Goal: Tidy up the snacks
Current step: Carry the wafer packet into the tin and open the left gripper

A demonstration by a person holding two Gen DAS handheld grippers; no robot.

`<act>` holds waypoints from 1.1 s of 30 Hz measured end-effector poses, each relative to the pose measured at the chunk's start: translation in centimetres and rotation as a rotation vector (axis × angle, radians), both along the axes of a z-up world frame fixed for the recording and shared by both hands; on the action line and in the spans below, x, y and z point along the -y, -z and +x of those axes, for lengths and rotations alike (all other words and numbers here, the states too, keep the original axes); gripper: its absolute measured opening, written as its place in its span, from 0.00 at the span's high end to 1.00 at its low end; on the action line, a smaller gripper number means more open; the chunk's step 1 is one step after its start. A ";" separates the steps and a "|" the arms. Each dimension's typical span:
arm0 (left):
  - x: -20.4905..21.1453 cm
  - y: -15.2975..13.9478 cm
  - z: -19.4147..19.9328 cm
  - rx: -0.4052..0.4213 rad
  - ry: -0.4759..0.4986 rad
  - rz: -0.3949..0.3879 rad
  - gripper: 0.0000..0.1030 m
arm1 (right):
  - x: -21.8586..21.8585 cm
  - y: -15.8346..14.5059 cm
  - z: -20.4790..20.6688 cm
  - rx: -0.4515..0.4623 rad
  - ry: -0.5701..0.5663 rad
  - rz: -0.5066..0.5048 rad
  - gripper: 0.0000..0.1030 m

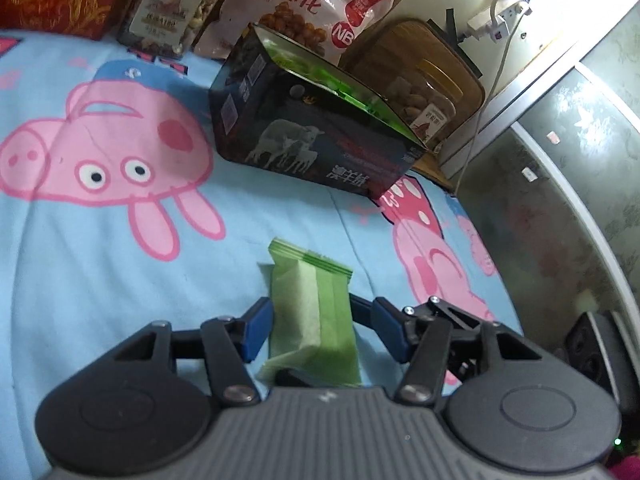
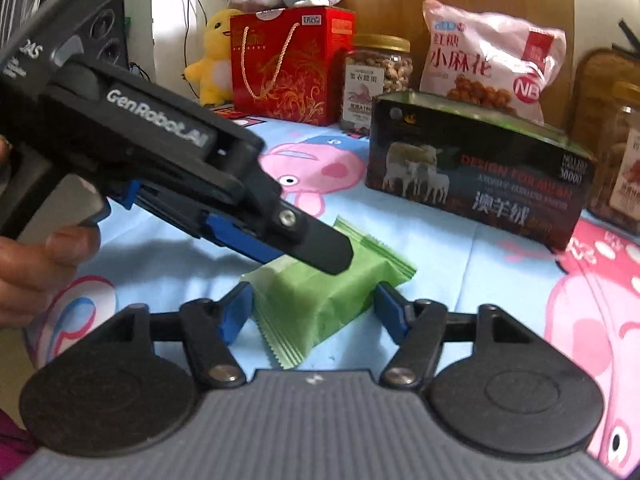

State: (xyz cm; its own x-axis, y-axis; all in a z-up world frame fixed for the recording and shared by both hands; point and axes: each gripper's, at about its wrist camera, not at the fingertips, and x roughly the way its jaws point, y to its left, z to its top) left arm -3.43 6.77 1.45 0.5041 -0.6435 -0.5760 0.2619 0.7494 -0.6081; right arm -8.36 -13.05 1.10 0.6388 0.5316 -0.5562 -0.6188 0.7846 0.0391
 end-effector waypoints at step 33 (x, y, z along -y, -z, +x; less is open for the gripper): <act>8.1 -9.3 15.9 0.206 0.026 0.124 0.47 | 5.2 -4.8 15.1 0.245 0.174 0.047 0.47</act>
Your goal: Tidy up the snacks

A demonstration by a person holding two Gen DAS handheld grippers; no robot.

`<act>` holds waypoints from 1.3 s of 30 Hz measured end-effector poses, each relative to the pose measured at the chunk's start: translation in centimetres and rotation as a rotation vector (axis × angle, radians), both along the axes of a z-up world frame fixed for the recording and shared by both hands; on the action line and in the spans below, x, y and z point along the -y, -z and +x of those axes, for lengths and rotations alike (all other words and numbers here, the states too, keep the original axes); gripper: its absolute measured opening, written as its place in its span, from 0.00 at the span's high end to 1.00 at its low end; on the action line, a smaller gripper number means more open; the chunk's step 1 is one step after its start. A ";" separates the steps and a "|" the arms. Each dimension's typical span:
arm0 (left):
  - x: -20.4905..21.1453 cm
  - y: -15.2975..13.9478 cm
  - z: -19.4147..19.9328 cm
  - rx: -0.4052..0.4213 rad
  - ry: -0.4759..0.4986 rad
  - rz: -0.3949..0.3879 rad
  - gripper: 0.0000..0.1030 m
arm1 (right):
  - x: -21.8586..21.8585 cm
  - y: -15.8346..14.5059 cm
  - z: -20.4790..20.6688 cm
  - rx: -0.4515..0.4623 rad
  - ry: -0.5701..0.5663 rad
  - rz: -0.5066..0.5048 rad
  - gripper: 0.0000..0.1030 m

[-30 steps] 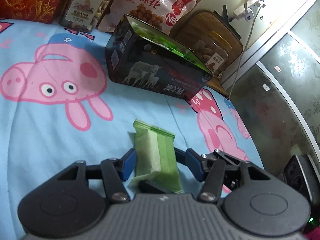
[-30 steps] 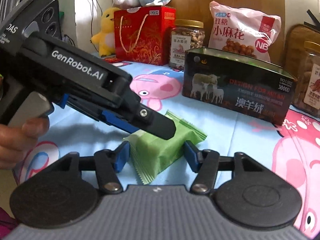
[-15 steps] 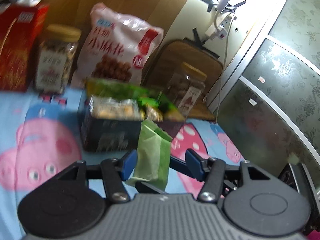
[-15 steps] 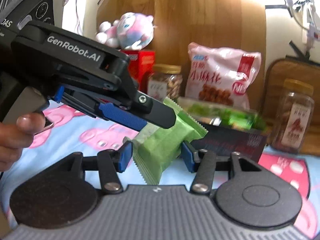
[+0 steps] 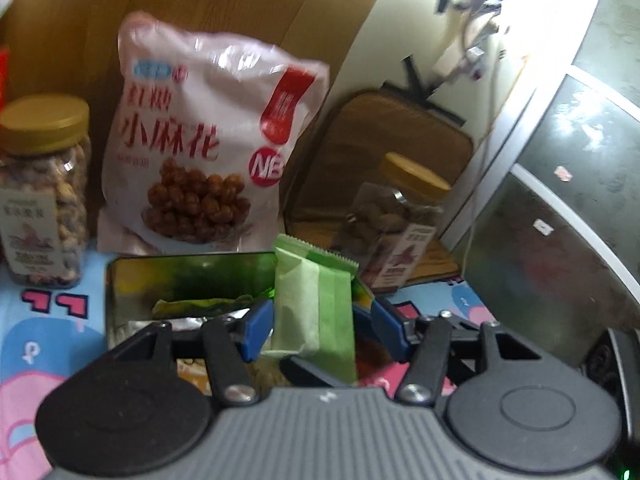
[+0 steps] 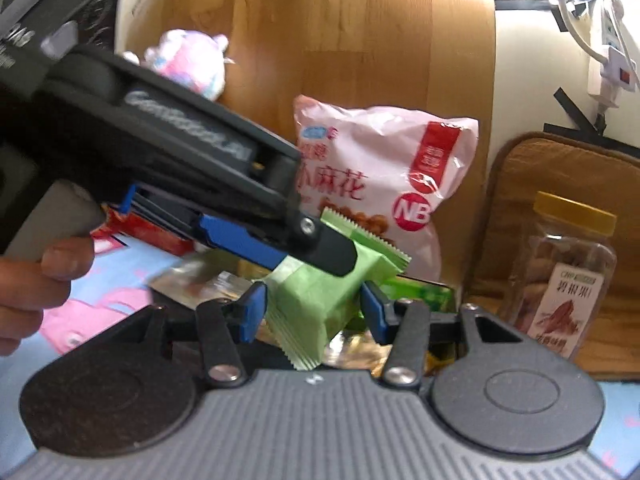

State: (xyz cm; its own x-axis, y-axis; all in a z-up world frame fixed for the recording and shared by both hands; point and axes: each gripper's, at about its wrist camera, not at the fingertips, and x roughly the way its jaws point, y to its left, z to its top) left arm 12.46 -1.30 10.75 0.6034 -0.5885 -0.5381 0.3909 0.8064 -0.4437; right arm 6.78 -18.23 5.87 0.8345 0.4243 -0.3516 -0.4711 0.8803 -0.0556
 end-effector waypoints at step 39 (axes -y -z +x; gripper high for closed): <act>0.5 1.3 -15.9 0.106 -0.253 0.398 0.48 | 2.6 0.3 -14.0 -0.088 0.118 0.204 0.47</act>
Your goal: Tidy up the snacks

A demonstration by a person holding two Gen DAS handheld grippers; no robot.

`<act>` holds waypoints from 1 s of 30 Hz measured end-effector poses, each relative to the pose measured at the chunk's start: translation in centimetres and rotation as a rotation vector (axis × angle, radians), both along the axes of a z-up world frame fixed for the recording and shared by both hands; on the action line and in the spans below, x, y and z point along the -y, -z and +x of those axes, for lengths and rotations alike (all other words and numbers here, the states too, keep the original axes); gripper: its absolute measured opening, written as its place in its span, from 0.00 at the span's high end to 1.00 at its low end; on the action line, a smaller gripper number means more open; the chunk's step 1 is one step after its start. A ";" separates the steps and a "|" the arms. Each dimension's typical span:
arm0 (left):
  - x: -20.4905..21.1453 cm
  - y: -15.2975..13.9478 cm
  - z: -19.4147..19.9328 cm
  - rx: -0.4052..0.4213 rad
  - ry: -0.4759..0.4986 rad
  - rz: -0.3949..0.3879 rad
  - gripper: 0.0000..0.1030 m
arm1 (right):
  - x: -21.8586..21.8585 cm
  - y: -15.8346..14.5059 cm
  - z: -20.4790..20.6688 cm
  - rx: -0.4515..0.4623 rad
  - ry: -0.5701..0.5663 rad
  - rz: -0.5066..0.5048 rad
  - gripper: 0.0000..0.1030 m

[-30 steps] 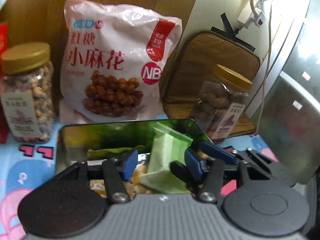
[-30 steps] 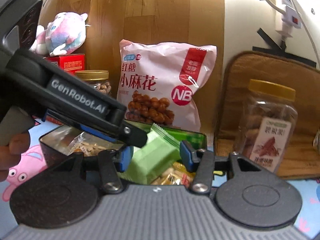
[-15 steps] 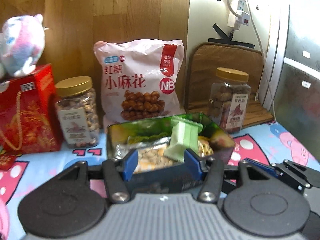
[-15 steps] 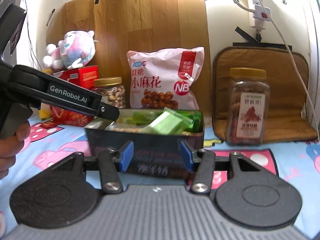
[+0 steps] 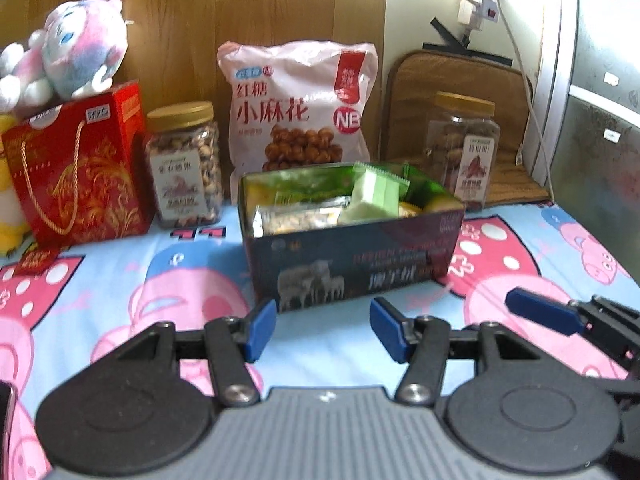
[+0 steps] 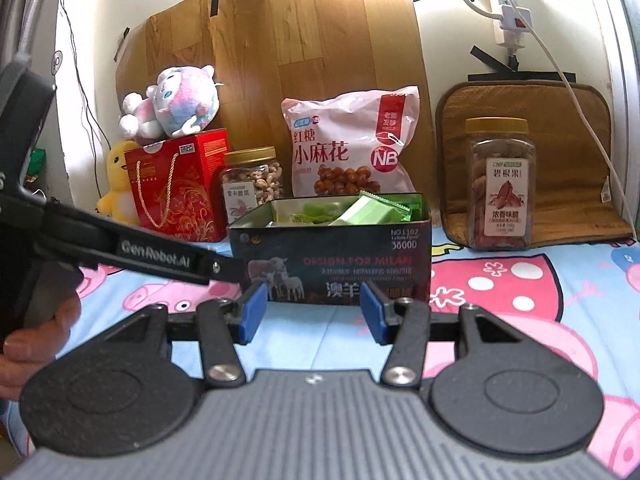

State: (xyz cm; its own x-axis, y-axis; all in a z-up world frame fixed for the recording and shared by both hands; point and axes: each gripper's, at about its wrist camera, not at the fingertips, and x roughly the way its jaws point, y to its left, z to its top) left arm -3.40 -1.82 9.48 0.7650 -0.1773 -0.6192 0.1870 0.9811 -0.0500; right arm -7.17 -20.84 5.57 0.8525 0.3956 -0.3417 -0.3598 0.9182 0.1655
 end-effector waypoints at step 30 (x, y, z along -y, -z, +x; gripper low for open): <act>1.1 2.4 -5.4 -0.014 -0.111 0.141 0.00 | 1.9 0.3 -3.8 -0.102 0.052 0.226 0.47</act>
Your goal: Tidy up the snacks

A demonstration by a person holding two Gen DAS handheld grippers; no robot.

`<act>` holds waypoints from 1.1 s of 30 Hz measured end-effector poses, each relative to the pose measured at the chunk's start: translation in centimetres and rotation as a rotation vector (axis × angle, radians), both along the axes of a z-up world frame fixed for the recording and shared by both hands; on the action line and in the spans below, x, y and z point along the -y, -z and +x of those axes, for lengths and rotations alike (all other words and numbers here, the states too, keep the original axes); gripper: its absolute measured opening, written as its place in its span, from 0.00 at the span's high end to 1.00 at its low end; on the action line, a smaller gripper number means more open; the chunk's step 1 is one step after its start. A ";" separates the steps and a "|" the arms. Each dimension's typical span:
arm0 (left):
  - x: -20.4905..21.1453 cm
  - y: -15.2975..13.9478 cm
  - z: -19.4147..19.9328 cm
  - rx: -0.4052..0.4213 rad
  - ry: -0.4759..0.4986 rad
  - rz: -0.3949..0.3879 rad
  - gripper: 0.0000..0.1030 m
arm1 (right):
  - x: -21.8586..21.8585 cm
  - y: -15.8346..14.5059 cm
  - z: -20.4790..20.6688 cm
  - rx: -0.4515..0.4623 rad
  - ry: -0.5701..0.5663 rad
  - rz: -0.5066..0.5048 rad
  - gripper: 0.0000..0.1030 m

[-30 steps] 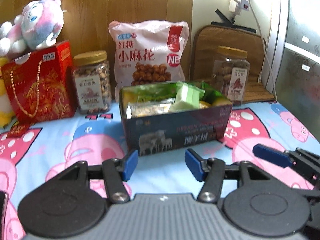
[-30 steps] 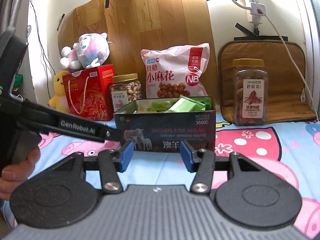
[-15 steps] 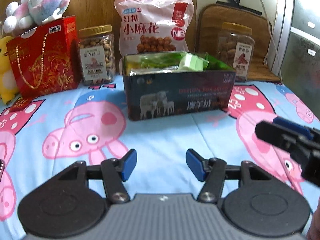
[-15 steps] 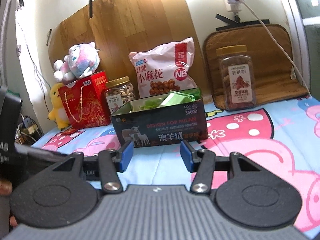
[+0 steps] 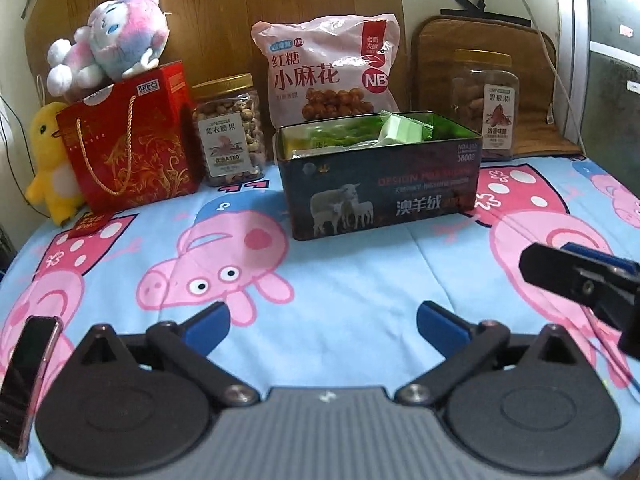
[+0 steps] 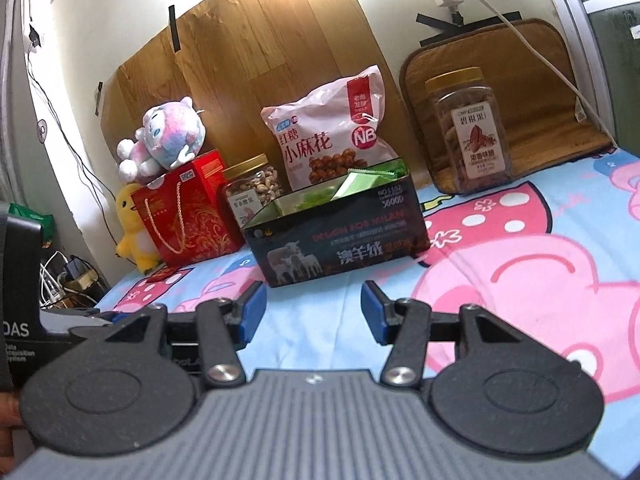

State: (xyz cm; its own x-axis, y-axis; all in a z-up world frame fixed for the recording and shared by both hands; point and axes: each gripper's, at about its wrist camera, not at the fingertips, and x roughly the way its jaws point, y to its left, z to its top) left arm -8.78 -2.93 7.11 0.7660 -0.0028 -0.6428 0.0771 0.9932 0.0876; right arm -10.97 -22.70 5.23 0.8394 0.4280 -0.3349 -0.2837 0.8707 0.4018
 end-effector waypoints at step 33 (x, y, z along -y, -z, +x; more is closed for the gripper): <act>-1.0 1.6 -0.5 -0.047 -0.067 0.034 0.00 | -0.1 0.7 -0.1 -0.030 0.001 0.022 0.43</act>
